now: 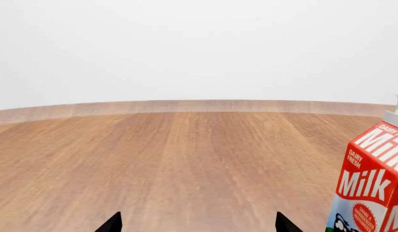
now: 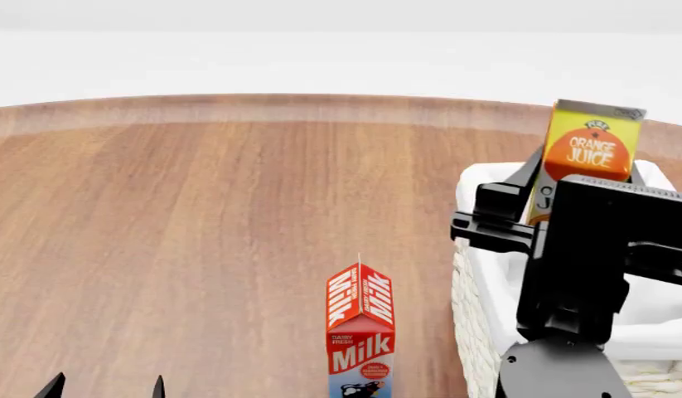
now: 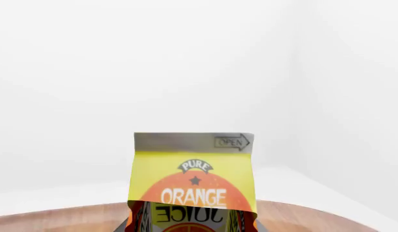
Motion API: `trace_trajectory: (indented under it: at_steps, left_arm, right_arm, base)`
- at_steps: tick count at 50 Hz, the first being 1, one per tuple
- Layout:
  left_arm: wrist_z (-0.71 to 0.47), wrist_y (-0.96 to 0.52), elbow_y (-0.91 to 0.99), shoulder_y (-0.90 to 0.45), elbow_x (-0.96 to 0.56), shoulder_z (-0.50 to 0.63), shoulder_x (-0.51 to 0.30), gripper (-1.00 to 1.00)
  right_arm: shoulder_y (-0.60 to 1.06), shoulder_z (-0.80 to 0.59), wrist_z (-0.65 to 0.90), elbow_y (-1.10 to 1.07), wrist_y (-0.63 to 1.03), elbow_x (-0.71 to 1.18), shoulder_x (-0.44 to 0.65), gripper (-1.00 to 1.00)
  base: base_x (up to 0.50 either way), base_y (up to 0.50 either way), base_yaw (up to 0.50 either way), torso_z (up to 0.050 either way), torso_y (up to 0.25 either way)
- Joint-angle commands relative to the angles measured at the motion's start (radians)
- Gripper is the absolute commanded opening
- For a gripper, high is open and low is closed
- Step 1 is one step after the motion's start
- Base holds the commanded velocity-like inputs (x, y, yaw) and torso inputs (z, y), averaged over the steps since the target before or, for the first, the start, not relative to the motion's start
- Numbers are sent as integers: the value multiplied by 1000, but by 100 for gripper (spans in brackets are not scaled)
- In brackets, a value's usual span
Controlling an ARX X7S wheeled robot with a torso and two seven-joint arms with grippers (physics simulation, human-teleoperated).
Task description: Pick up the orange juice, and put it in the basket.
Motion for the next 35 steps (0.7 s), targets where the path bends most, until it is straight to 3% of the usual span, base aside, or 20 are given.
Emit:
trace_trajectory:
  at_steps: [1,35]
  left_arm:
    - [-2,1,0,-1,-2,2,-2,100]
    - [-7,4,-1,-3,-6,9,-6,100]
  right_arm:
    - [34,-1,-10,50,7,-45,-6,-100]
    - [102,-1,-17,239,-37,-59,-43,-100]
  base:
    - [0,0,0,0,0]
    - [0,0,0,0,1]
